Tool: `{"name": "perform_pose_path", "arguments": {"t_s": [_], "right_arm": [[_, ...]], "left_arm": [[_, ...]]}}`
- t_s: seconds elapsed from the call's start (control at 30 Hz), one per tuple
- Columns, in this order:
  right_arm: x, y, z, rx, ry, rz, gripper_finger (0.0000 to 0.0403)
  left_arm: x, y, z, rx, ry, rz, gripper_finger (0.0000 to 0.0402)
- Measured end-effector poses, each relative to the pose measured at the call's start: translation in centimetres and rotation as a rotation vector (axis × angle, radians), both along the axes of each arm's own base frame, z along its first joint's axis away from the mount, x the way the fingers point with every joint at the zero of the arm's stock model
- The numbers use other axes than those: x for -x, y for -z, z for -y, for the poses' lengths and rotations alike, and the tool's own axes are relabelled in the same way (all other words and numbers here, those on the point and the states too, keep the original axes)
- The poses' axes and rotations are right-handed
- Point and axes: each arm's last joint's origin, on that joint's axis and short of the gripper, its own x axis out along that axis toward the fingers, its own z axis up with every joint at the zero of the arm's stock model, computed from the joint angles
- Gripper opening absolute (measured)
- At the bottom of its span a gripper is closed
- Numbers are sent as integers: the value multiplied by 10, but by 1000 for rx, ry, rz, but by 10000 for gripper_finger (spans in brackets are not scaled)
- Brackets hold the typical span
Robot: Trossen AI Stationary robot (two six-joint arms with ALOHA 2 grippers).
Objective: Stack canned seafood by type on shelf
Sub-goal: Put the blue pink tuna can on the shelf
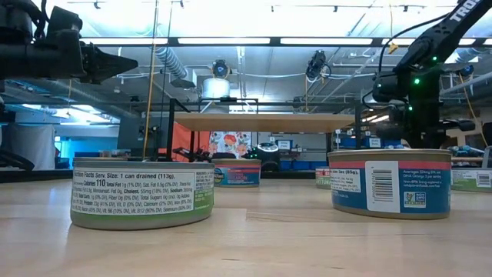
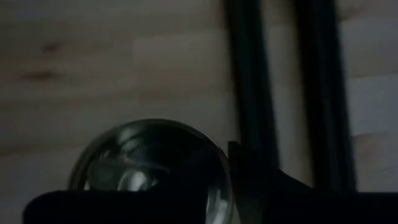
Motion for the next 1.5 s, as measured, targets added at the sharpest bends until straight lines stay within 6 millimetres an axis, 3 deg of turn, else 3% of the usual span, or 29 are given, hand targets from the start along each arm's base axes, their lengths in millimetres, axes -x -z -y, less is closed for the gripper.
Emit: {"name": "perform_pose_path", "arguments": {"t_s": [0.17, 0.67, 1.13, 1.5], "right_arm": [[1, -6, -7, -31, -78, 51, 10], [6, -22, -46, -195, -186, 86, 7], [-23, -40, -91, -181, -389, 264, 6], [-71, -35, -130, -153, -508, 363, 5]], "left_arm": [[0, 0, 0, 0, 0, 0, 8], [0, 0, 0, 0, 1, 0, 8], [0, 0, 0, 2, 6, 0, 8], [0, 0, 0, 22, 9, 8, 8]]}}
